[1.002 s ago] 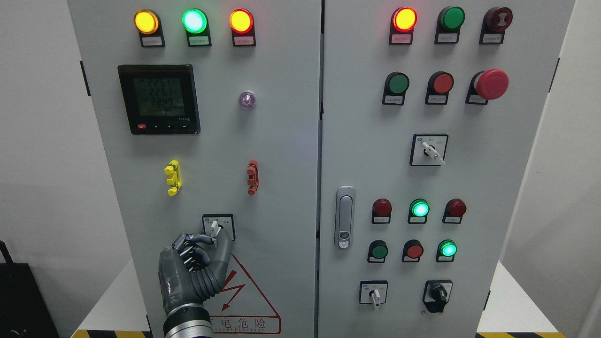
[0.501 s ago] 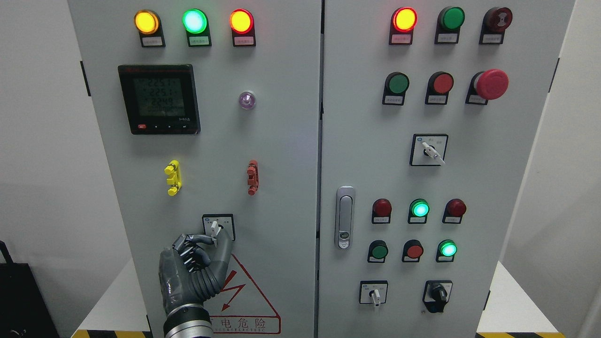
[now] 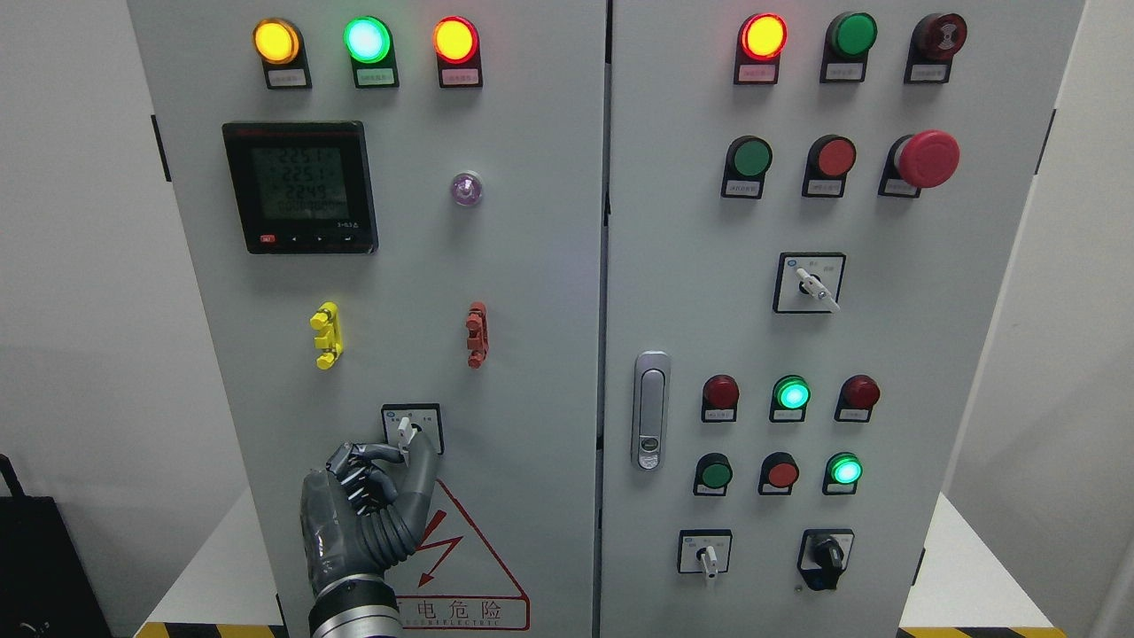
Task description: Turn on light switch 1
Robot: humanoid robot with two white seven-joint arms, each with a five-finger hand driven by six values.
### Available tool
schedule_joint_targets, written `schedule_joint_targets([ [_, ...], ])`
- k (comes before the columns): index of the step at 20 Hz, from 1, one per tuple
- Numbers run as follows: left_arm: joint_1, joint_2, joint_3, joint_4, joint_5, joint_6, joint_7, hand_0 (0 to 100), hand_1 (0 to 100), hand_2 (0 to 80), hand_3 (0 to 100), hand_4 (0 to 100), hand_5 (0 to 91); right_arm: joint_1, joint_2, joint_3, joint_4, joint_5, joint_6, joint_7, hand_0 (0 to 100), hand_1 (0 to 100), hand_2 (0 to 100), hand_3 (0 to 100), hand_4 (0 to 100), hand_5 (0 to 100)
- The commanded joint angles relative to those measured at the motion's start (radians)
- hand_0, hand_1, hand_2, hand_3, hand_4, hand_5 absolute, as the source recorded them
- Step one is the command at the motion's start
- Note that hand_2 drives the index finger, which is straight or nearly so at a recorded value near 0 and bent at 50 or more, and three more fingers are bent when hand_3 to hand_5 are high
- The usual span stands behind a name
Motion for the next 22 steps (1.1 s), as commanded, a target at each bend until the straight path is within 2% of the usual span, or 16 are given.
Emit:
schedule_joint_targets([
  [1, -0.001, -0.001, 0.000, 0.000, 0.000, -0.001, 0.001, 54, 64, 61.8, 100, 99, 84.2, 0.000, 0.000, 0.000, 0.000, 0.000, 0.000, 0.000, 0, 0, 0, 0, 0, 0],
  [22, -0.001, 0.000, -0.008, 0.000, 0.000, -0.001, 0.001, 54, 58, 61.8, 100, 99, 84.0, 0.000, 0.000, 0.000, 0.000, 0.000, 0.000, 0.000, 0, 0, 0, 0, 0, 0],
])
